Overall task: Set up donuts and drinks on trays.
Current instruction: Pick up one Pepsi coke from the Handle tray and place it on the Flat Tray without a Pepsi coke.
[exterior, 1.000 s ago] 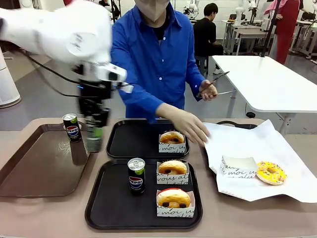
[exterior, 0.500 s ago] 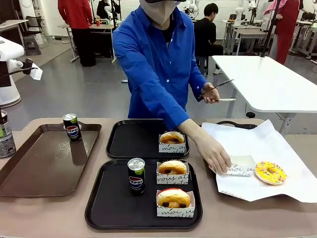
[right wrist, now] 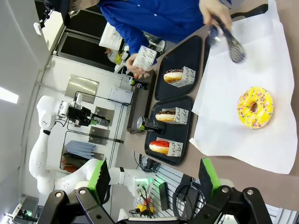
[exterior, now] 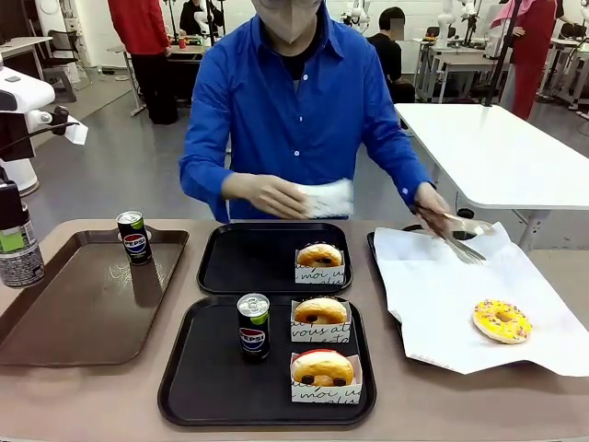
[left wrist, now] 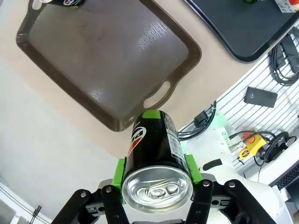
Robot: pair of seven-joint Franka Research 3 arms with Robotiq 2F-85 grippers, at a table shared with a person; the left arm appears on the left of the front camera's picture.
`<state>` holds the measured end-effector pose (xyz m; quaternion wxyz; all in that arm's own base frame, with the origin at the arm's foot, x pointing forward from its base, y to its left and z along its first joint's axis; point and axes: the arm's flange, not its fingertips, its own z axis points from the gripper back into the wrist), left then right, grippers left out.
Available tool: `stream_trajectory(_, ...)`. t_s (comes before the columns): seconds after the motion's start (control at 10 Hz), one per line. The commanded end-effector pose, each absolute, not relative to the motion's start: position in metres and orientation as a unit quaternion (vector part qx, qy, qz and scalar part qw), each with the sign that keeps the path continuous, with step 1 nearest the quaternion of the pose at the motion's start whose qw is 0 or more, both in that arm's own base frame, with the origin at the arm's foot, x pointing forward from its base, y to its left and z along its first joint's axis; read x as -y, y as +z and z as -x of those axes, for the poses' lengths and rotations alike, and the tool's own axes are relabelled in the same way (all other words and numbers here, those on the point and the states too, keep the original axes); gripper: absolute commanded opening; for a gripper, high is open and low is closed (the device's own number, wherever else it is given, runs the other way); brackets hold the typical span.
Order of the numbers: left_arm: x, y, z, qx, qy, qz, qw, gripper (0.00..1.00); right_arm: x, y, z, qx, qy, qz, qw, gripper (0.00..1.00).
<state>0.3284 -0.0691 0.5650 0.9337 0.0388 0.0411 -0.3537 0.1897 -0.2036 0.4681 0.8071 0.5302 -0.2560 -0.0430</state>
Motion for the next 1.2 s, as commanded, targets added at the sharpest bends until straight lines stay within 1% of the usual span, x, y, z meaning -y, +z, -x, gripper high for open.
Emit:
stream_trajectory(0.0, 0.07, 0.566, -0.326, -0.045, -0.365, -0.04, 0.929, 0.58, 0.203, 0.469, -0.191, 0.27, -0.037, -0.539, 0.797, 1.0)
stream_trajectory(0.3, 0.071, 0.565, -0.328, -0.043, -0.357, -0.039, 0.932, 0.58, 0.203, 0.469, -0.191, 0.27, -0.037, -0.539, 0.797, 1.0)
stream_trajectory(0.5, 0.118, 0.557, -0.351, -0.038, -0.418, -0.055, 0.906, 0.58, 0.203, 0.469, -0.191, 0.27, -0.037, -0.539, 0.797, 1.0)
stream_trajectory(0.6, 0.139, 0.558, -0.363, -0.03, -0.429, -0.052, 0.901, 0.58, 0.203, 0.469, -0.191, 0.27, -0.037, -0.539, 0.797, 1.0)
stream_trajectory(0.7, 0.151, 0.555, -0.367, -0.005, -0.419, -0.062, 0.906, 0.58, 0.203, 0.469, -0.191, 0.27, -0.037, -0.539, 0.797, 1.0)
stream_trajectory(1.1, 0.176, 0.545, -0.383, -0.002, -0.419, -0.059, 0.906, 0.58, 0.203, 0.469, -0.191, 0.27, -0.037, -0.539, 0.797, 1.0)
